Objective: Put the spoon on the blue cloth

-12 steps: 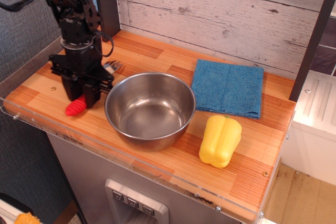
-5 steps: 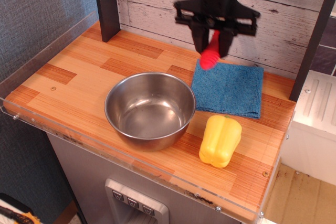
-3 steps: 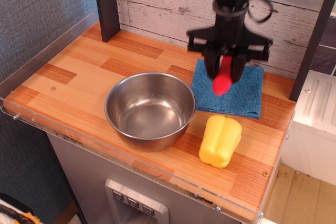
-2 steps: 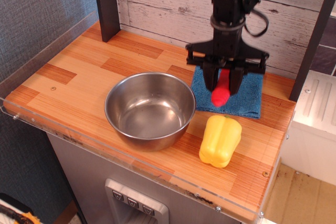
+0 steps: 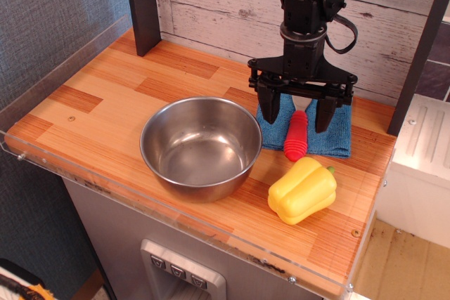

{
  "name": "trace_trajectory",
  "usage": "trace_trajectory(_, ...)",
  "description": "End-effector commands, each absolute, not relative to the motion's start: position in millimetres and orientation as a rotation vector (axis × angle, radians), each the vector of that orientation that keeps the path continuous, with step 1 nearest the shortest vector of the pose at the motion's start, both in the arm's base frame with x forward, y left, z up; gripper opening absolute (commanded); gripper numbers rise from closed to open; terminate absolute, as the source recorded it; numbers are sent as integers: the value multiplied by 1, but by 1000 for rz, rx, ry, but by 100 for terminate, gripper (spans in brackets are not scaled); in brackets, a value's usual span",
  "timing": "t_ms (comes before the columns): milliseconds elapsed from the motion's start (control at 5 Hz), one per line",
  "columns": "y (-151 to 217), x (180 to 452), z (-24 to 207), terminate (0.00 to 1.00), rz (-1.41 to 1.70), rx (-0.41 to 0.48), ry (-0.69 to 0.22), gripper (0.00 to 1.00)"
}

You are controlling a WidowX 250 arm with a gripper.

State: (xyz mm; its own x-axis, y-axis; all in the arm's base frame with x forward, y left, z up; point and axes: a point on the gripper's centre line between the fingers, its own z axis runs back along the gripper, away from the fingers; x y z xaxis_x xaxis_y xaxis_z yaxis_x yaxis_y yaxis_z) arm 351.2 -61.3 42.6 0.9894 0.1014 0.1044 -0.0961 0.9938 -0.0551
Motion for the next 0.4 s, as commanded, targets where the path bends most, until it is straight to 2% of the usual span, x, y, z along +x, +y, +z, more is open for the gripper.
trace_trajectory(0, -36, 348, 123, 0, -32, -49, -254, 100)
trace_trajectory(200, -13, 343, 135, 0, -88, -31, -251, 100)
